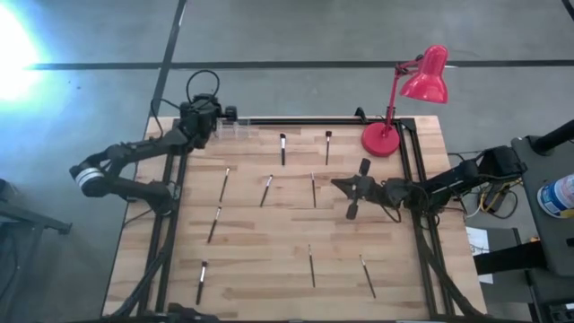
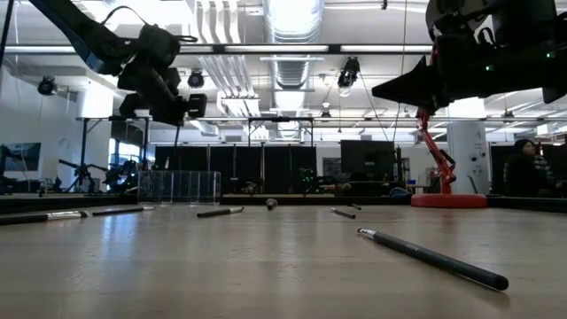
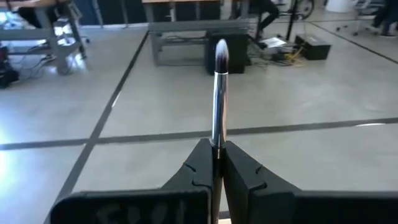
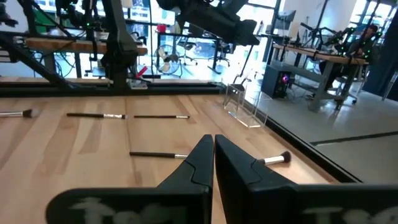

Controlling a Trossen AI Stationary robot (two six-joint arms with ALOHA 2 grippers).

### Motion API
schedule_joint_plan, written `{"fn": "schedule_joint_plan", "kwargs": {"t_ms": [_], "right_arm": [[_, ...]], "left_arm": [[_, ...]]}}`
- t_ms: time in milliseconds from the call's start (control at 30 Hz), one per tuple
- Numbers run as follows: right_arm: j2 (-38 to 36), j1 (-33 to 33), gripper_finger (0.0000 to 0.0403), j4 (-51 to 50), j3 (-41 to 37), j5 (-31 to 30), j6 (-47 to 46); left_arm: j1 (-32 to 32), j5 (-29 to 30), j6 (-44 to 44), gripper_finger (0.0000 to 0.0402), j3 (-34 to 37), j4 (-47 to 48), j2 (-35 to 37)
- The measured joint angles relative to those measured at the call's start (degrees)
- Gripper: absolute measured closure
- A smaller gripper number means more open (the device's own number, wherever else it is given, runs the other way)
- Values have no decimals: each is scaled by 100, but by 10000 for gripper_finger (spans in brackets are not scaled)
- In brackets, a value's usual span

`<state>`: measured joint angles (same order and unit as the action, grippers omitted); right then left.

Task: Pick & Place Makeup Brushes
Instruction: Put the eyeshadow brush into the transparent organizer, then put the lip brush into the transparent organizer

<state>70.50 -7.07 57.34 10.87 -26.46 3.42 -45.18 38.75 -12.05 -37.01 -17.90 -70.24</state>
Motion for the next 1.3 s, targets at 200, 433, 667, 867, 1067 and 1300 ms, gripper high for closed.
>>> {"fn": "schedule_joint_plan", "kwargs": {"t_ms": [200, 433, 667, 867, 1067, 1300], "right_arm": [[2, -2, 394, -6, -2, -2, -67], [7, -15, 394, -8, -2, -2, -111], [7, -15, 394, -6, -4, 0, 5], [7, -15, 394, -6, -4, 2, 130], [7, -15, 394, -6, -4, 15, 171], [7, -15, 394, -7, -4, 110, 143]], "left_arm": [[-197, 90, -290, 389, 34, 253, -15], [-285, 483, -431, 389, 121, 298, -190], [-316, 467, -844, 389, 168, 266, -487], [-346, 349, -1129, 389, 170, 297, -840], [-351, 327, -1276, 348, 170, 294, -959], [-346, 220, -1320, 320, 169, 475, -820]]}}
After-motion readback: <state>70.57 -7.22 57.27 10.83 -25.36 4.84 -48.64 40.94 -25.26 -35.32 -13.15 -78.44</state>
